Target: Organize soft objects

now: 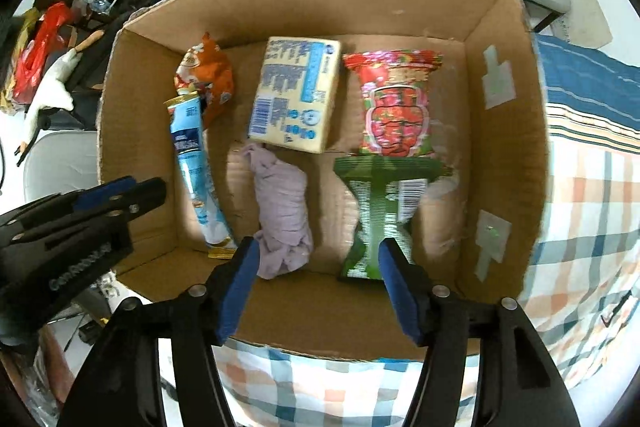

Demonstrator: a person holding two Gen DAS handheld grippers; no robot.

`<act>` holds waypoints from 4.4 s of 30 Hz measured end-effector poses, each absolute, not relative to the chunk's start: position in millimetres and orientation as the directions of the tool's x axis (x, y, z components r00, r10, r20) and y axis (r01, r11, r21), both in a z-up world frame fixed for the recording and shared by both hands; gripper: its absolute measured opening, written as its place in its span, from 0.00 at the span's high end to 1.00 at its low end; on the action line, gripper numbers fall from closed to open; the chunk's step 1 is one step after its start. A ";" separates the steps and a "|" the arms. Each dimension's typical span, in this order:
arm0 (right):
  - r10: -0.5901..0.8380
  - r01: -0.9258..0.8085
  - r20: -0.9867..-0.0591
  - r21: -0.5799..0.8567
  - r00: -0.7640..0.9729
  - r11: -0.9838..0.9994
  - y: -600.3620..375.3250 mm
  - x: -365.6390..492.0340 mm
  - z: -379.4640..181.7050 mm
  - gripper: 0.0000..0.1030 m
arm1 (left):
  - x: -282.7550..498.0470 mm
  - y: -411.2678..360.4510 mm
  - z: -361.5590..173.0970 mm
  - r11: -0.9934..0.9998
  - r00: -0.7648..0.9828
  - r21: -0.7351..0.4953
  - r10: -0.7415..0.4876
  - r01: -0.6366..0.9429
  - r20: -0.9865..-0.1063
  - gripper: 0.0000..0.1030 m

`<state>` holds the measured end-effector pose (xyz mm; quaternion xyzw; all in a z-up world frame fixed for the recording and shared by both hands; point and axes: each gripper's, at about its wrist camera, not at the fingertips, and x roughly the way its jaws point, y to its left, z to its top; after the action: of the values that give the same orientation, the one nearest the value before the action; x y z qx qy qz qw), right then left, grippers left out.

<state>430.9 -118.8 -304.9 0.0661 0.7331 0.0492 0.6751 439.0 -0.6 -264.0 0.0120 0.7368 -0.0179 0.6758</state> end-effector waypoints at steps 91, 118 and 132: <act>0.135 -0.083 -0.796 0.106 0.590 0.991 -181.8 135.0 45.3 0.00 | 134.3 10.9 40.4 0.996 0.623 0.025 0.076 -0.090 -0.778 0.06; 0.131 -0.087 -0.789 0.098 0.600 0.991 -183.8 134.0 59.2 0.00 | 130.7 11.7 56.2 0.996 0.638 0.022 0.072 -0.086 -0.767 0.06; 0.126 -0.086 -0.787 0.093 0.604 0.992 -185.0 132.7 61.3 0.00 | 129.0 11.1 56.1 0.996 0.637 0.020 0.071 -0.087 -0.768 0.06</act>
<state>132.7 -185.0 61.3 0.0226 0.4411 0.0591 0.8952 129.0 11.1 56.1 -0.0092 0.4240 0.0436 0.9046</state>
